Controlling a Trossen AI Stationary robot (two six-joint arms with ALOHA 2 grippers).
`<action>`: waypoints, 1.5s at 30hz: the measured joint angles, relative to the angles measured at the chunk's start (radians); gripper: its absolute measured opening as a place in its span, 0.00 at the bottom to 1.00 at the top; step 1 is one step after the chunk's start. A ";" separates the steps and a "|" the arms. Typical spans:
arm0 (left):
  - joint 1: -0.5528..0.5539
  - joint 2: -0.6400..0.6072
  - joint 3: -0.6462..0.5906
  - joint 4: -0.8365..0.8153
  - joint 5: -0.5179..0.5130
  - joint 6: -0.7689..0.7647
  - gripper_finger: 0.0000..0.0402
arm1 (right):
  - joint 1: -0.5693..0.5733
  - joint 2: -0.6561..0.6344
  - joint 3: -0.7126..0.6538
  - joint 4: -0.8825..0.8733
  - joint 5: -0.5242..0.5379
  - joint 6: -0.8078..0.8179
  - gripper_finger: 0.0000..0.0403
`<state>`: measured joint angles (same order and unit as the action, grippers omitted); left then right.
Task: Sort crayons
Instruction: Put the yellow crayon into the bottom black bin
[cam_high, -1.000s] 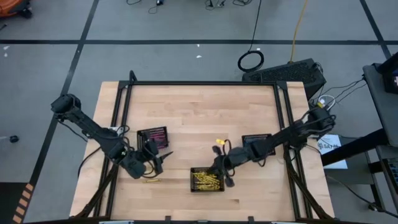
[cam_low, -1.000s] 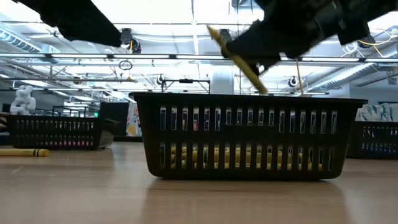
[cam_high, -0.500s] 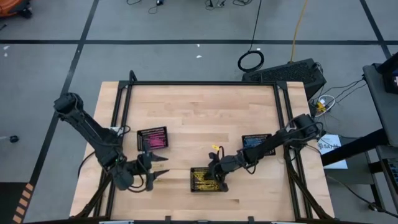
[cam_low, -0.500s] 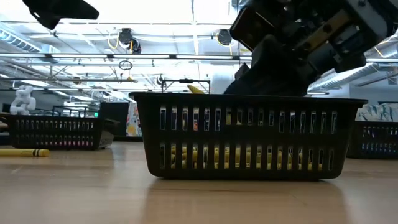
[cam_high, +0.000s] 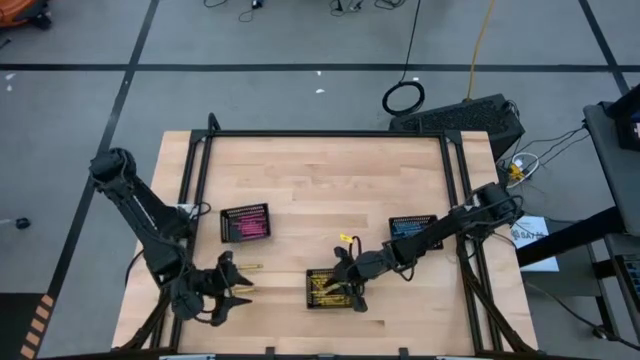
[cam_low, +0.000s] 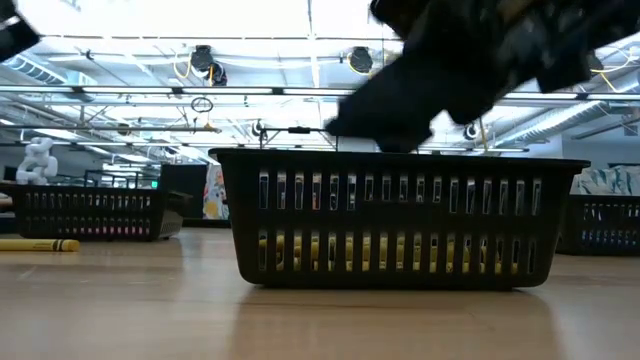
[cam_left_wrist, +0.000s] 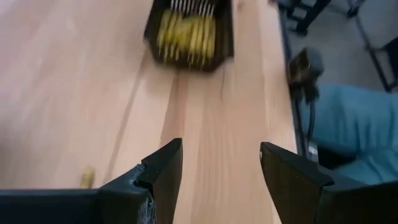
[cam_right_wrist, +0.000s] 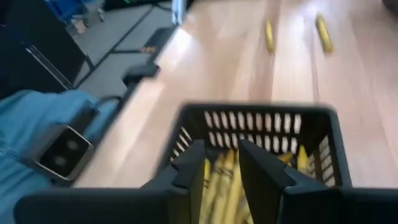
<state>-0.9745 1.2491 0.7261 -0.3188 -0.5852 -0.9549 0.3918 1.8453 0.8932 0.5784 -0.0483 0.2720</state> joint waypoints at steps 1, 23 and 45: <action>-0.011 0.000 0.002 -0.033 0.016 -0.035 0.53 | 0.005 -0.016 0.000 -0.001 0.000 -0.007 0.22; -0.125 0.307 -0.002 -0.230 0.115 -0.144 0.52 | 0.294 -0.276 0.000 -0.028 0.338 -0.238 0.13; -0.088 0.334 -0.099 0.065 0.058 -0.112 0.02 | 0.298 -0.276 0.000 -0.073 0.343 -0.153 0.13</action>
<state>-1.0623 1.5830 0.6270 -0.2533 -0.5273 -1.0668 0.6895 1.5688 0.8932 0.5057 0.2945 0.1192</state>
